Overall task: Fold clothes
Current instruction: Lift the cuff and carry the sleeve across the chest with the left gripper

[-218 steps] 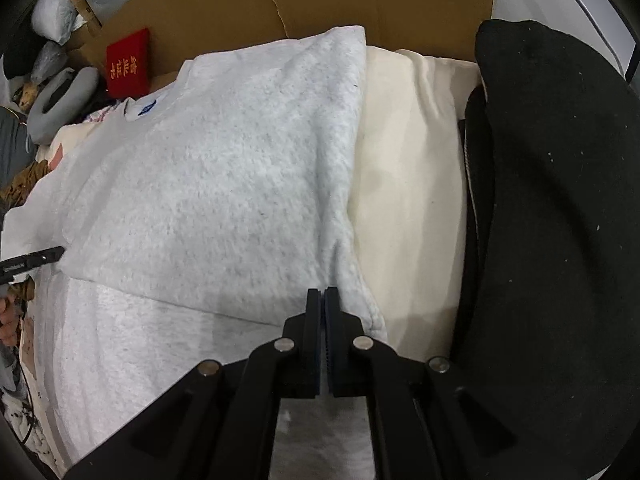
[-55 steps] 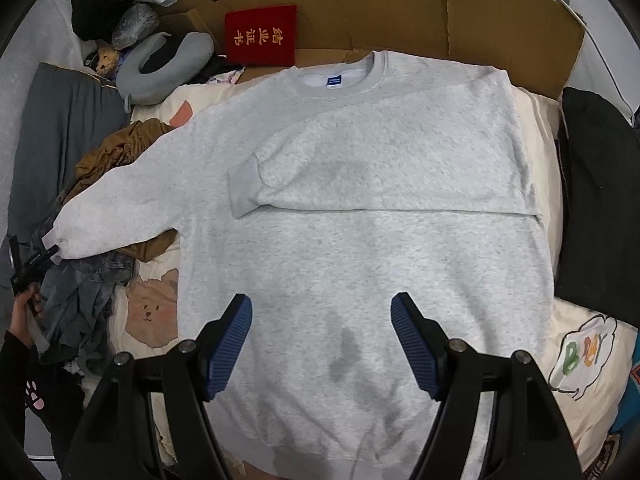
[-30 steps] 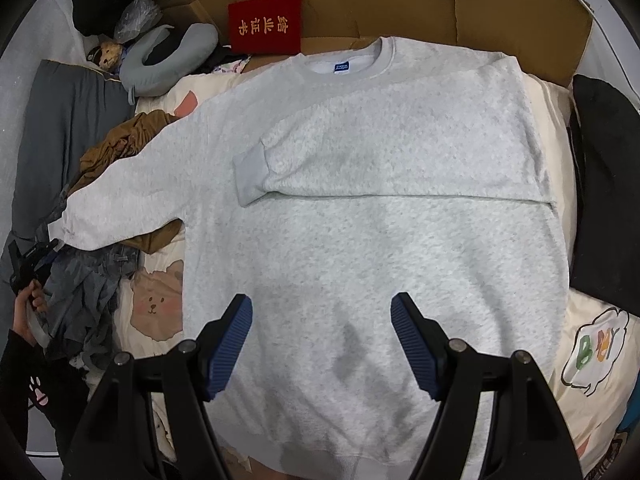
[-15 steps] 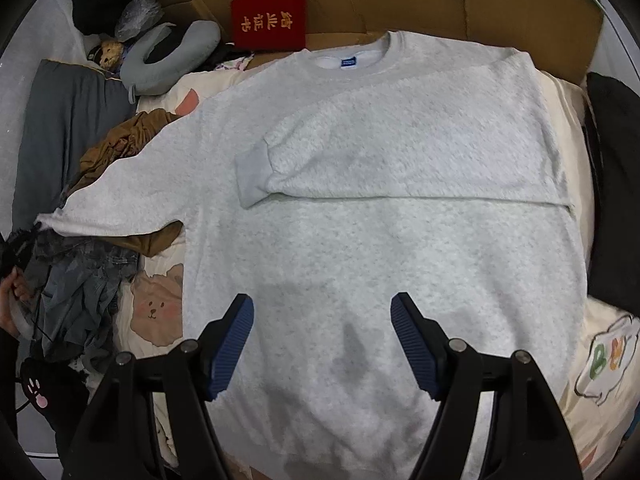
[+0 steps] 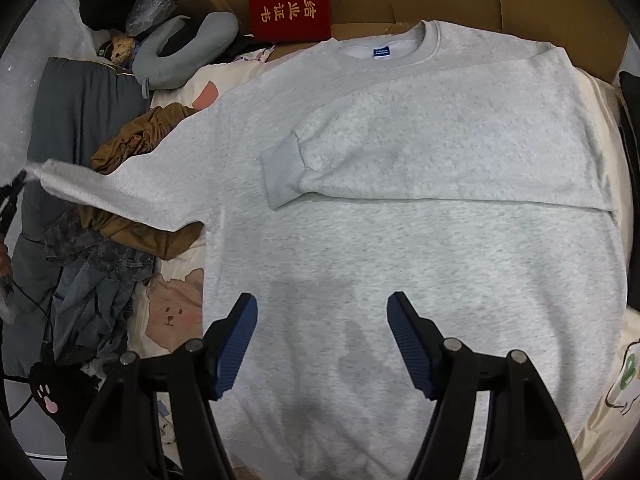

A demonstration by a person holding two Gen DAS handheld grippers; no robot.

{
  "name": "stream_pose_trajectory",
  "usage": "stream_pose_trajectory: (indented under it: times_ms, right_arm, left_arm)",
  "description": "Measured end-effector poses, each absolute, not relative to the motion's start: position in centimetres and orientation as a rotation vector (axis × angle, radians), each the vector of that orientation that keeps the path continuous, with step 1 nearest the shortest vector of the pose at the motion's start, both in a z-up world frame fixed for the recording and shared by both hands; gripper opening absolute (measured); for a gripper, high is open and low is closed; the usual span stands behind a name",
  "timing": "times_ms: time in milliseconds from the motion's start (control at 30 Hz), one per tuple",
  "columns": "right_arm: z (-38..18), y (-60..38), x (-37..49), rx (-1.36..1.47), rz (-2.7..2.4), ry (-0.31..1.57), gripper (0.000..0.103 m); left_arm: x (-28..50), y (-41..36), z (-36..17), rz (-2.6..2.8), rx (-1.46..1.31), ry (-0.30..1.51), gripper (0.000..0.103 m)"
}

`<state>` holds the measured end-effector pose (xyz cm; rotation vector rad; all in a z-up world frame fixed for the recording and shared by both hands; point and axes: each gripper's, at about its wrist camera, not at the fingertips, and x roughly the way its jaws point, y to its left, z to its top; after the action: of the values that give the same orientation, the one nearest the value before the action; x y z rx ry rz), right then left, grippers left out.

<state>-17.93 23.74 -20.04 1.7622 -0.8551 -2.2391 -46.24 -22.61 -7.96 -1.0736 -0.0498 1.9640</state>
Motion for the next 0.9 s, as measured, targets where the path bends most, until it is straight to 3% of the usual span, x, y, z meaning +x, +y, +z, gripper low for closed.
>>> stream_pose_trajectory:
  times_ms: [600, 900]
  right_arm:
    - [-19.7, 25.2, -17.8, 1.742, -2.248, -0.888, 0.066]
    - [-18.7, 25.8, -18.6, 1.679, -2.253, -0.994, 0.066]
  left_arm:
    - [-40.9, -10.0, -4.7, 1.715, -0.986, 0.121, 0.009]
    - [-37.2, -3.8, -3.4, 1.682, -1.013, 0.240, 0.009]
